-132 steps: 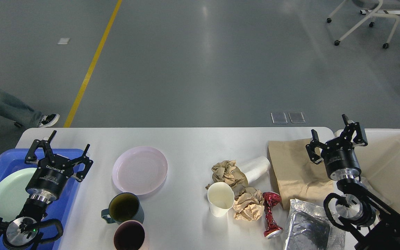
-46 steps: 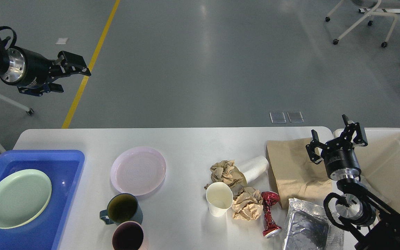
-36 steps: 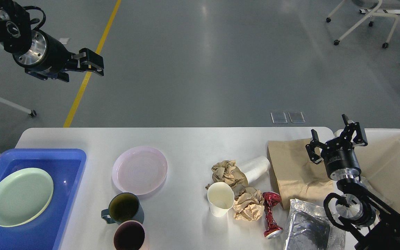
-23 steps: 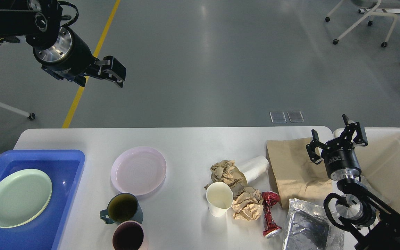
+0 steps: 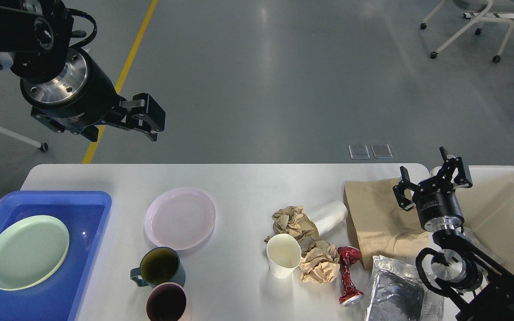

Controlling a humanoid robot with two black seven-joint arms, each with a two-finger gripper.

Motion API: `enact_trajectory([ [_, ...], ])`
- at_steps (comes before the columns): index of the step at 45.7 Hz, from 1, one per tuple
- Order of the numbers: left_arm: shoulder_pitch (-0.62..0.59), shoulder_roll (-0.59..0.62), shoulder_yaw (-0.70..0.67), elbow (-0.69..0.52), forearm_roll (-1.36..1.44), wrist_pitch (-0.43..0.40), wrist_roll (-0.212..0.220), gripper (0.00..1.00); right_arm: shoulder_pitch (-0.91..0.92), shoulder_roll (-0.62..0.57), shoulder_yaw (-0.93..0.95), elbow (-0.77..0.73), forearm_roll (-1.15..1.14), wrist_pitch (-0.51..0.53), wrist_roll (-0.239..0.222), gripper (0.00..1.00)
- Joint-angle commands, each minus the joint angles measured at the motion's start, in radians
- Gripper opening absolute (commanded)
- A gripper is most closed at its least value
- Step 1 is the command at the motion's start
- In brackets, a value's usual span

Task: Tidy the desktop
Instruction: 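Raise the left gripper and swing it over toward the dark green mug, then lower the left gripper onto the dark green mug and grasp it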

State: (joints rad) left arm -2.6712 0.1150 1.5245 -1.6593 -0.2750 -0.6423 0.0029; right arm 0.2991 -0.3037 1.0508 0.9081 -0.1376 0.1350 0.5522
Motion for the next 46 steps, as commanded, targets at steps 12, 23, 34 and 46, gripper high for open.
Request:
enact_trajectory([
  [12,-0.038,-0.107,0.029,-0.056,-0.173,-0.172,-0.003,0.96,0.0,0.0,0.0,0.0,0.001,0.0,0.0,1.0],
  [23,-0.004,-0.101,0.029,-0.053,-0.173,-0.171,0.006,0.96,0.0,0.0,0.0,0.0,0.001,0.0,0.0,1.0],
  [34,0.132,-0.097,0.011,-0.045,-0.121,-0.102,0.011,0.96,0.0,0.0,0.0,0.0,0.001,0.0,0.0,1.0],
  [46,0.37,-0.097,-0.012,-0.011,-0.128,-0.019,0.002,0.93,0.0,0.0,0.0,0.0,0.001,0.0,0.0,1.0],
])
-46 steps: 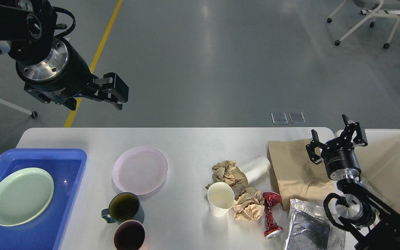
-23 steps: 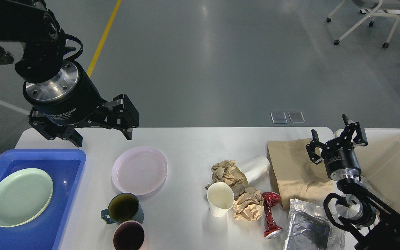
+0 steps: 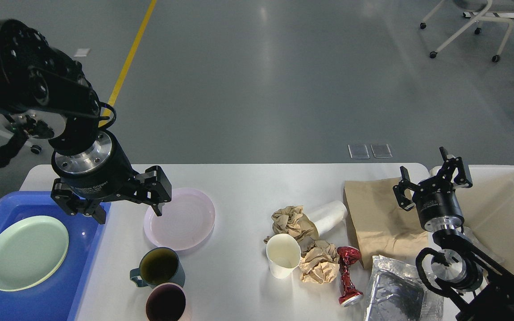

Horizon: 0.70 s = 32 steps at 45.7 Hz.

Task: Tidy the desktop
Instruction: 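Lower the left gripper onto the dark green mug and grasp it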

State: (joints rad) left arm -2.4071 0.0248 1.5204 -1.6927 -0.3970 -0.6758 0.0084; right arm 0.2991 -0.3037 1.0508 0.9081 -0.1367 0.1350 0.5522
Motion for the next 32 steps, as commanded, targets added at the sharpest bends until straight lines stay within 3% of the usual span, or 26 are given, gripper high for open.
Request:
enact_trajectory([
  [1,0.127,-0.006,-0.008,0.03,-0.008,0.018,-0.005,0.93,0.0,0.0,0.0,0.0,0.0,0.0,0.0,1.0],
  [14,0.367,-0.016,0.004,0.097,-0.129,0.191,-0.007,0.91,0.0,0.0,0.0,0.0,0.0,0.0,0.0,1.0],
  [32,0.595,-0.04,0.003,0.189,-0.312,0.318,-0.007,0.91,0.0,0.0,0.0,0.0,0.0,0.0,0.0,1.0],
])
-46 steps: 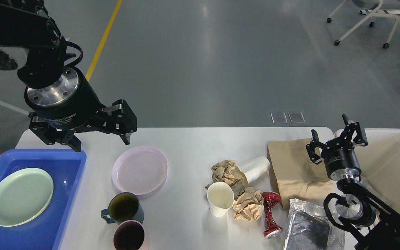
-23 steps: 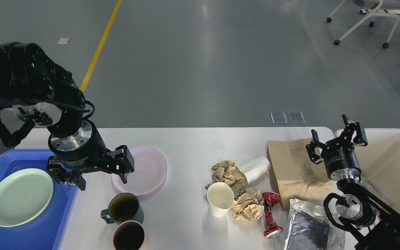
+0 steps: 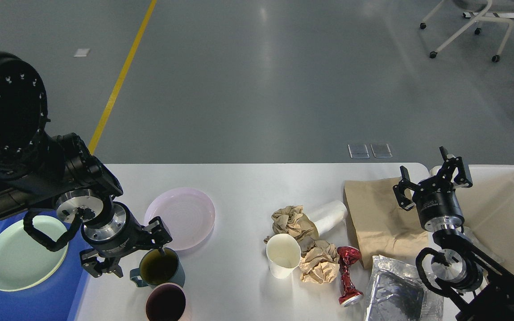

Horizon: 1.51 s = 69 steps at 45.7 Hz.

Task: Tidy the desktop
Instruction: 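Lower the left gripper onto the dark green mug and grasp it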

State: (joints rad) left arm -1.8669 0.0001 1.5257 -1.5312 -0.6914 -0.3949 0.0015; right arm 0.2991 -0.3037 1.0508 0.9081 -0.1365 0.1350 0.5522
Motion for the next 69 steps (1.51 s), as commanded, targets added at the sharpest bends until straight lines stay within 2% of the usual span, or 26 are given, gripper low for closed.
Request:
enact_trajectory([
  [1,0.067,-0.02,-0.004,0.034,-0.02,0.047,0.0,0.91,0.0,0.0,0.0,0.0,0.0,0.002,0.0,1.0],
  [15,0.19,-0.049,-0.055,0.092,-0.023,0.185,0.0,0.91,0.0,0.0,0.0,0.0,0.0,0.0,0.0,1.0],
  [28,0.224,-0.063,-0.075,0.112,-0.019,0.214,-0.001,0.9,0.0,0.0,0.0,0.0,0.0,0.0,0.0,1.0],
  [34,0.236,-0.063,-0.076,0.114,-0.019,0.215,0.002,0.8,0.0,0.0,0.0,0.0,0.0,0.0,0.0,1.0],
  [41,0.252,-0.061,-0.076,0.122,-0.02,0.214,0.008,0.59,0.0,0.0,0.0,0.0,0.0,0.0,0.0,1.0],
  [45,0.252,-0.06,-0.076,0.128,-0.022,0.211,0.008,0.51,0.0,0.0,0.0,0.0,0.0,0.0,0.0,1.0],
  [52,0.247,-0.054,-0.071,0.126,-0.026,0.205,0.009,0.25,0.0,0.0,0.0,0.0,0.0,0.0,0.0,1.0],
  [56,0.247,-0.051,-0.07,0.126,-0.03,0.203,0.011,0.14,0.0,0.0,0.0,0.0,0.0,0.0,0.0,1.0],
  [69,0.242,-0.051,-0.067,0.123,-0.031,0.2,0.011,0.01,0.0,0.0,0.0,0.0,0.0,0.0,0.0,1.0],
])
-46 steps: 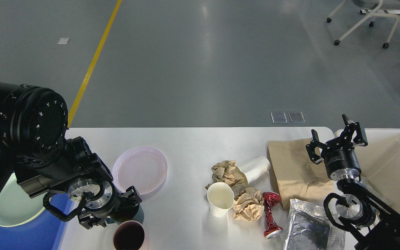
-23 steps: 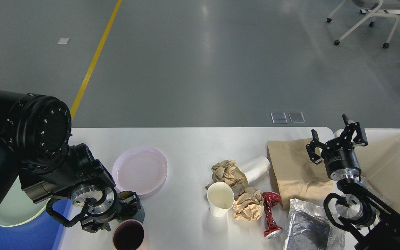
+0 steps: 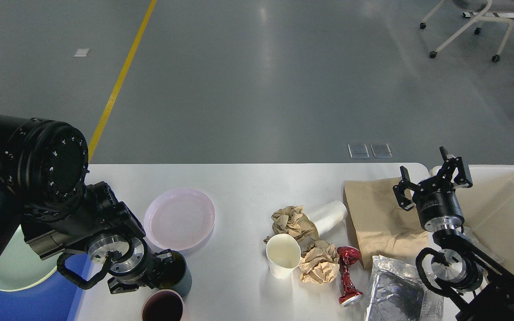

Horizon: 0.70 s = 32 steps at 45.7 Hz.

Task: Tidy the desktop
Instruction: 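Lower the left gripper onto the dark green mug and grasp it, then lift the dark green mug and carry it into the blue tray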

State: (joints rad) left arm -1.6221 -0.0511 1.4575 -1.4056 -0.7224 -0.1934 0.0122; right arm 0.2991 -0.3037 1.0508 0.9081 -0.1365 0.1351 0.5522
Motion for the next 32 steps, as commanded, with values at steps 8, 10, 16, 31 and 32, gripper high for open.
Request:
enact_trajectory([
  [8,-0.01,0.008,0.006,-0.006,0.0,-0.006,0.0,0.01,0.0,0.0,0.0,0.0,0.0,0.0,0.0,1.0],
  [10,-0.012,0.011,0.007,-0.006,0.0,-0.006,0.0,0.01,0.0,0.0,0.0,0.0,0.0,0.0,0.0,1.0],
  [16,-0.036,0.022,0.015,-0.01,0.001,-0.008,0.009,0.01,0.0,0.0,0.0,0.0,0.0,0.0,0.0,1.0],
  [31,-0.241,0.066,0.055,-0.131,0.015,-0.148,0.049,0.02,0.0,0.0,0.0,0.0,0.0,0.0,0.0,1.0],
  [32,-0.258,0.068,0.061,-0.134,0.018,-0.175,0.049,0.02,0.0,0.0,0.0,0.0,-0.002,0.0,0.0,1.0],
])
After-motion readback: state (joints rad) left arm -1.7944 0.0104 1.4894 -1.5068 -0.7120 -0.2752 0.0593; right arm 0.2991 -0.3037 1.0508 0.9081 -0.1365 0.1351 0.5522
